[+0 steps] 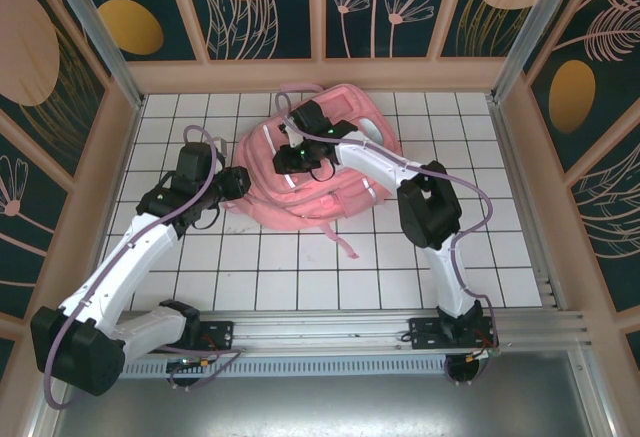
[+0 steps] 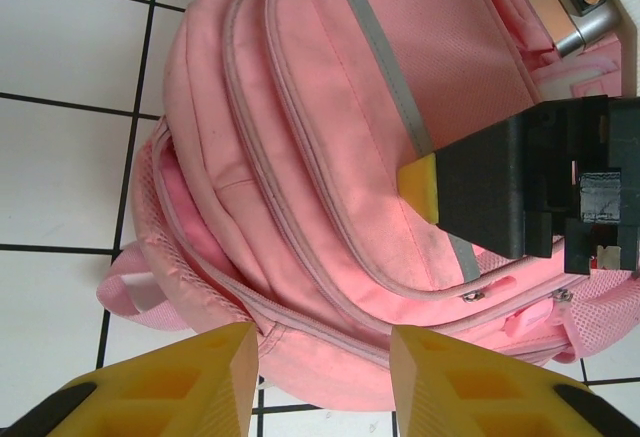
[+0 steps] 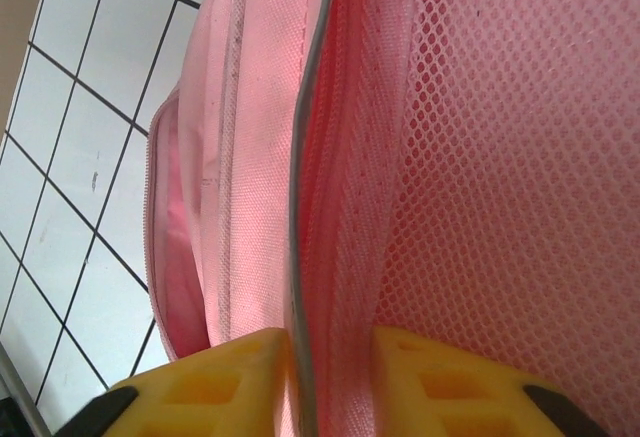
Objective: Pack the student bag
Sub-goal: Zip the student bag at the center of the table.
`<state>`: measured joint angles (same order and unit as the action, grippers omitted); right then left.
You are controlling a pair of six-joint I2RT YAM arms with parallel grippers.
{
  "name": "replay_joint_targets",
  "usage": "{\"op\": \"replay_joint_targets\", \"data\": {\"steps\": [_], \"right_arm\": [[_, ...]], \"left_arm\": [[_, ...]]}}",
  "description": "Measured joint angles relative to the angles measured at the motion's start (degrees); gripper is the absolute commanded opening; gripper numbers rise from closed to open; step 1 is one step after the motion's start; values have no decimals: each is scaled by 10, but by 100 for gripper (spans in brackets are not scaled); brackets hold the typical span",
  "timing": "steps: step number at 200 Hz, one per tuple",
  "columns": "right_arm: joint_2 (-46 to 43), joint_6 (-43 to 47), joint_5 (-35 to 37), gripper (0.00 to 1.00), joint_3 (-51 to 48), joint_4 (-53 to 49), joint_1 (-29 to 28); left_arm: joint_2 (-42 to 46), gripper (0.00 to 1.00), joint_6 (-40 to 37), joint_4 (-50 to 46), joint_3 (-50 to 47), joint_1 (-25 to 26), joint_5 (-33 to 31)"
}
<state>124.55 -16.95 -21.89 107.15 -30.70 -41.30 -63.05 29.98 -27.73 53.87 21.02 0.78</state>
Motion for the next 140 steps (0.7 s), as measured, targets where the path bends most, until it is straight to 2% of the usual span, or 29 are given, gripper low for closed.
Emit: {"op": "replay_joint_targets", "data": {"steps": [22, 36, 85, 140], "right_arm": [[0, 1, 0, 44, 9, 1, 2], [0, 1, 0, 44, 16, 5, 4], [-12, -3, -2, 32, 16, 23, 7], [-12, -10, -22, 29, 16, 22, 9]], "left_arm": [[0, 41, 0, 0, 0, 0, 0], [0, 41, 0, 0, 0, 0, 0], [0, 41, -4, 0, 0, 0, 0], [0, 41, -4, 0, 0, 0, 0]]}}
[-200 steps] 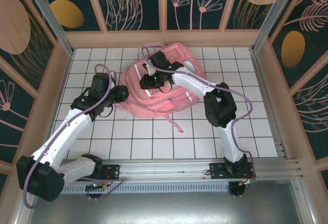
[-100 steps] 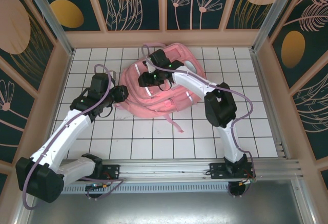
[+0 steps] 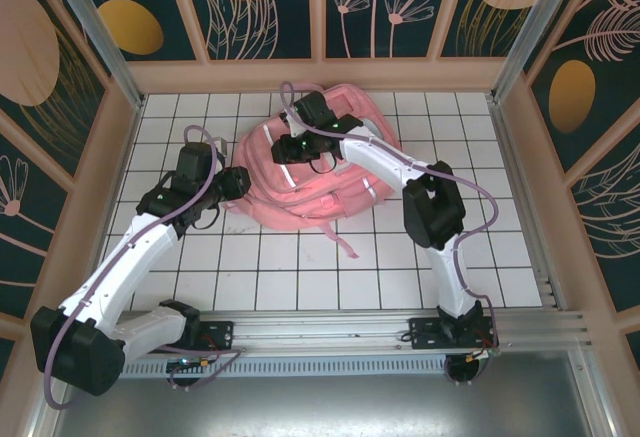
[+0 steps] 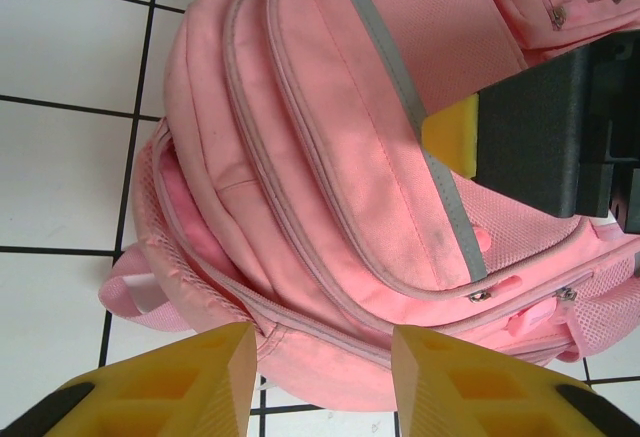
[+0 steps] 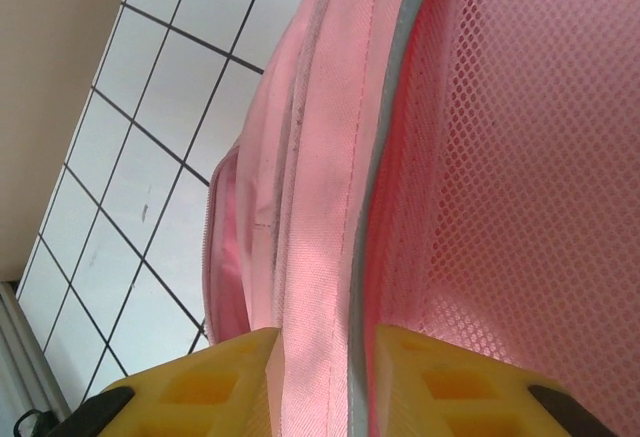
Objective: Pack the student bag
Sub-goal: Zip the student bag at the center of the table.
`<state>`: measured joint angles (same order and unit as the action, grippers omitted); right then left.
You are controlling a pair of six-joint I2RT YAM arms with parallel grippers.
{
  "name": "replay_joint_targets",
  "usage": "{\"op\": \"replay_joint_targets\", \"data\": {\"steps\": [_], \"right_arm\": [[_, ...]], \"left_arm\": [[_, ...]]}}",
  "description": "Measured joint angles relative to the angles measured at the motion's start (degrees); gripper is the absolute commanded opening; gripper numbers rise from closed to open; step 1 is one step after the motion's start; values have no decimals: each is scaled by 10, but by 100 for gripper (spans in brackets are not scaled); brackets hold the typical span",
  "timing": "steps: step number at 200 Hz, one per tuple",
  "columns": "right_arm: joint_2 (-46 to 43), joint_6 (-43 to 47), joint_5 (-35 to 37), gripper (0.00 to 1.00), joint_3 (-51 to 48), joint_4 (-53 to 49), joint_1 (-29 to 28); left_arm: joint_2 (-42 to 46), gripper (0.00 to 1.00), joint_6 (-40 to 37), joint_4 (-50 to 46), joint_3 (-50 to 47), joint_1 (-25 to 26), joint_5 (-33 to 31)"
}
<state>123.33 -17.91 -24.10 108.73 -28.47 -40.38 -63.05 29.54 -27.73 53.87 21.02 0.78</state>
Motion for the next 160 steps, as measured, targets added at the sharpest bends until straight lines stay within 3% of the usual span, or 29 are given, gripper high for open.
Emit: {"op": "replay_joint_targets", "data": {"steps": [113, 160], "right_arm": [[0, -4, -30, 27, -28, 3, 0], [0, -1, -49, 19, -34, 4, -4]], "left_arm": [[0, 41, 0, 0, -8, 0, 0], [0, 42, 0, 1, -15, 0, 1]]}}
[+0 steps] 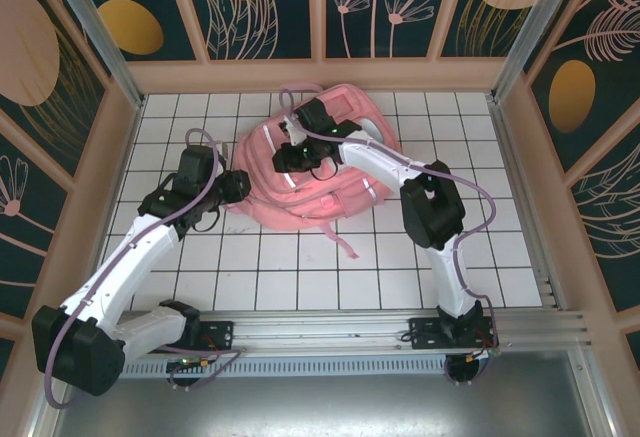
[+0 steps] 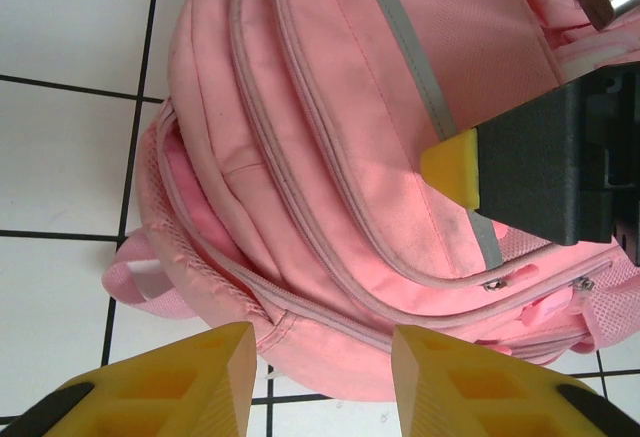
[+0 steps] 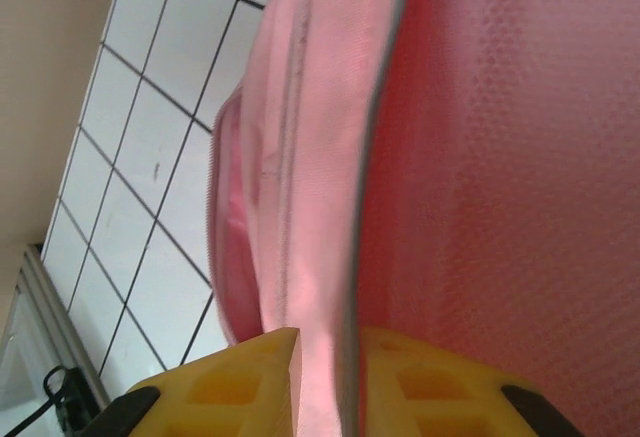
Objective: Pack the student bag
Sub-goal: Zip the student bag at the center of the table.
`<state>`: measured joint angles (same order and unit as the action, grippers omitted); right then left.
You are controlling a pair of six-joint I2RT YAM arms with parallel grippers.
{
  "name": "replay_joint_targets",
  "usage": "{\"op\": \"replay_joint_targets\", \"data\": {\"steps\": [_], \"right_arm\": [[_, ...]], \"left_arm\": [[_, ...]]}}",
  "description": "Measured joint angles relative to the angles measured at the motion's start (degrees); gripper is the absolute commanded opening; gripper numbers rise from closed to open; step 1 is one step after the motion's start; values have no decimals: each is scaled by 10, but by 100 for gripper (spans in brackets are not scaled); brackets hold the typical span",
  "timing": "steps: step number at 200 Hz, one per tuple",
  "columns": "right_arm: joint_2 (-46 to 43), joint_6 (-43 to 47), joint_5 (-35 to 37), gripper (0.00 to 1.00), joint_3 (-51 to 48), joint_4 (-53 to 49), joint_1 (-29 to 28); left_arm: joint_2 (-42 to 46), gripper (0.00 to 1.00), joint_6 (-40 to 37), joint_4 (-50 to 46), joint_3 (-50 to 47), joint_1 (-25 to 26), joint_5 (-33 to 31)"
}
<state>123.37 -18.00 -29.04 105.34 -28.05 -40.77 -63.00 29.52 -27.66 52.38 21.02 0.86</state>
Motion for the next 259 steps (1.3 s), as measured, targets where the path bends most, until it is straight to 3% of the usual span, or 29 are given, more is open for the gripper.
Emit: {"op": "replay_joint_targets", "data": {"steps": [9, 20, 60, 127, 213, 259], "right_arm": [[0, 4, -5, 14, 1, -1, -3], [4, 10, -6, 0, 8, -7, -6], [14, -6, 3, 0, 26, -22, -2], [-54, -174, -21, 0, 11, 70, 52], [-88, -284, -12, 0, 10, 120, 64], [-88, -308, -13, 0, 3, 130, 66]], "left_arm": [[0, 42, -2, 0, 0, 0, 2], [0, 43, -4, 0, 0, 0, 7], [0, 43, -10, 0, 0, 9, 50], [-10, 41, 40, 54, -28, 119, 66], [-81, 47, 68, 116, -67, 121, -24], [-145, 47, 52, 130, -59, 154, -84]]}}
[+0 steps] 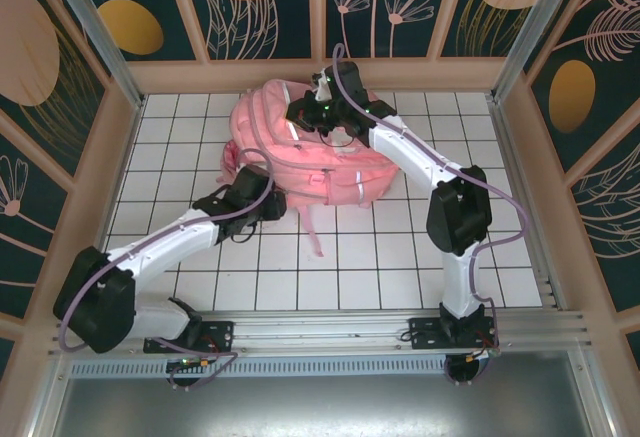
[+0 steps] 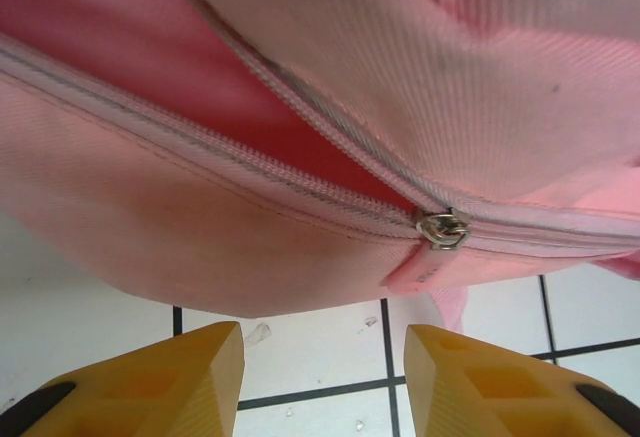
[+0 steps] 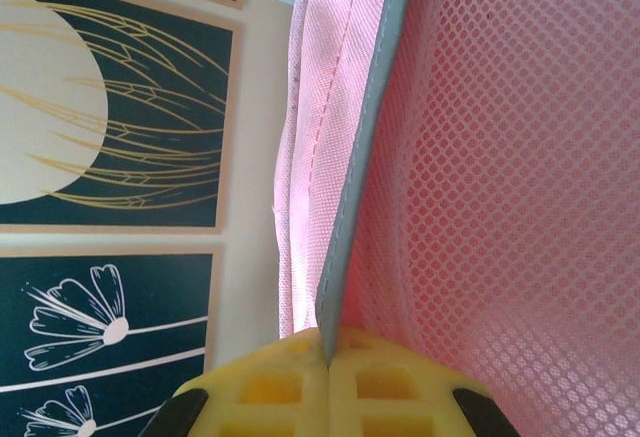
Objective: Pack the student bag
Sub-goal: Zip the student bag at the center of the table.
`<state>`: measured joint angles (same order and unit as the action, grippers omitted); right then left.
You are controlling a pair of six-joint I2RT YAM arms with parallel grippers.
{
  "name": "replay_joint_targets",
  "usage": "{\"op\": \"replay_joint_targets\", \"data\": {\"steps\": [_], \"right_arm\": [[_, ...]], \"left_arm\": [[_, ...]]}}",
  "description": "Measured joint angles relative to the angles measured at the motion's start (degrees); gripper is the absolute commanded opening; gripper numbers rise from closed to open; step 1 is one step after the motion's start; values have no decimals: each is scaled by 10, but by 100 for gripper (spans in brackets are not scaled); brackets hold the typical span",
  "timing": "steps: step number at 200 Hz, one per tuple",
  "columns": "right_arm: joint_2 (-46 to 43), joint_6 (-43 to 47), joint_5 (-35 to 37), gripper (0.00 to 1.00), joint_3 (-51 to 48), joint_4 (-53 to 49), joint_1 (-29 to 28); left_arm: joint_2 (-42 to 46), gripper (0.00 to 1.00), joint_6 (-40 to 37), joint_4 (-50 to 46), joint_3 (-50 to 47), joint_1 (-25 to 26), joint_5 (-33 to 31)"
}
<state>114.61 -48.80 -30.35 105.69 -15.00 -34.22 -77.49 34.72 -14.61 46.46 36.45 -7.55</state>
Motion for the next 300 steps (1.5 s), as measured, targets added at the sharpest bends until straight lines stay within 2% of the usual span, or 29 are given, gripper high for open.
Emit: {"op": "replay_joint_targets", "data": {"steps": [37, 84, 109, 134, 181, 225, 300], "right_arm": [[0, -12, -3, 0, -7, 12, 2], [0, -43, -27, 0, -44, 59, 10], [-2, -53, -32, 0, -58, 77, 11], [-9, -61, -32, 0, -71, 92, 12], [-21, -63, -32, 0, -78, 97, 13], [-21, -50, -25, 0, -78, 90, 13], [-29, 30, 14, 0, -59, 23, 16]], "left_arm": [[-37, 48, -8, 25, 15, 34, -42], [-86, 46, -5, 66, 20, 53, -88], [-114, 36, 3, 78, 27, 63, -113], [-129, 19, 8, 80, 33, 66, -136], [-147, 0, 12, 86, 39, 68, -150], [-145, 0, 9, 85, 39, 68, -152], [-97, 0, -9, 46, 39, 68, -188]]}}
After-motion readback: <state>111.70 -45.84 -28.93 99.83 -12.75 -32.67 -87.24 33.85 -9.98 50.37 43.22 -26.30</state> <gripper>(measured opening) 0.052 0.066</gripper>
